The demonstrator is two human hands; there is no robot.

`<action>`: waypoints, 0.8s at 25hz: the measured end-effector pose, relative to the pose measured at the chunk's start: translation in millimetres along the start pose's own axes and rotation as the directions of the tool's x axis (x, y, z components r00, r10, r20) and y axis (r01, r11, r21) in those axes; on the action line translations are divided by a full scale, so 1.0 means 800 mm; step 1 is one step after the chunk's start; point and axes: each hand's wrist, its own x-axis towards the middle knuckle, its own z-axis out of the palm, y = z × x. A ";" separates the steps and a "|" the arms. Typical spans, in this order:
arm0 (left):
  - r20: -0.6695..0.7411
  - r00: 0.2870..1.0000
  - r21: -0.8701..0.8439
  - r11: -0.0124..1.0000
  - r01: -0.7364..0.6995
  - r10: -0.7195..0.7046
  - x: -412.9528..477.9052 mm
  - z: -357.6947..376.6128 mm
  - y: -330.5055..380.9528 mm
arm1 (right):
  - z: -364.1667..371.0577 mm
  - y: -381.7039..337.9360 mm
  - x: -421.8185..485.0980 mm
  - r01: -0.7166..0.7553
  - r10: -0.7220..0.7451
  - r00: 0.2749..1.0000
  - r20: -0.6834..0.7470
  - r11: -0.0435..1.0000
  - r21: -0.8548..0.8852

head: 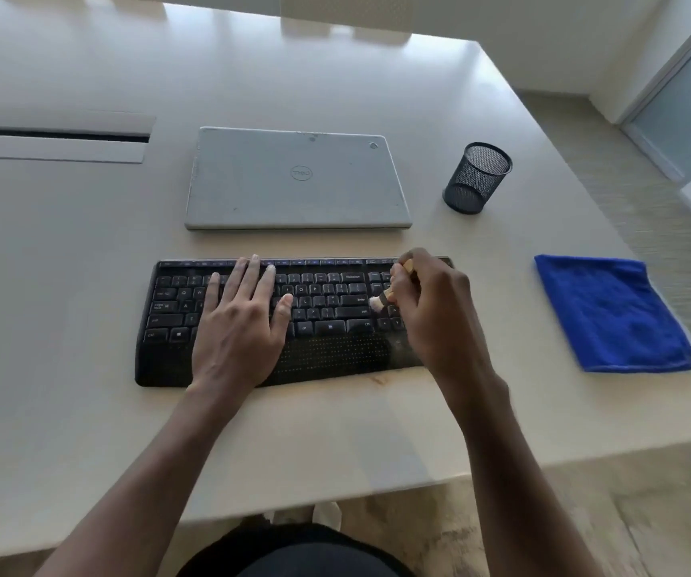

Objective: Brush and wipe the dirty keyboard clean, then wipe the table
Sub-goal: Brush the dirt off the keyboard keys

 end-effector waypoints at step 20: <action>-0.038 0.999 -0.006 0.999 0.035 -0.035 -0.001 0.000 0.003 | -0.030 -0.007 -0.029 -0.055 0.046 0.996 0.082 0.993 0.108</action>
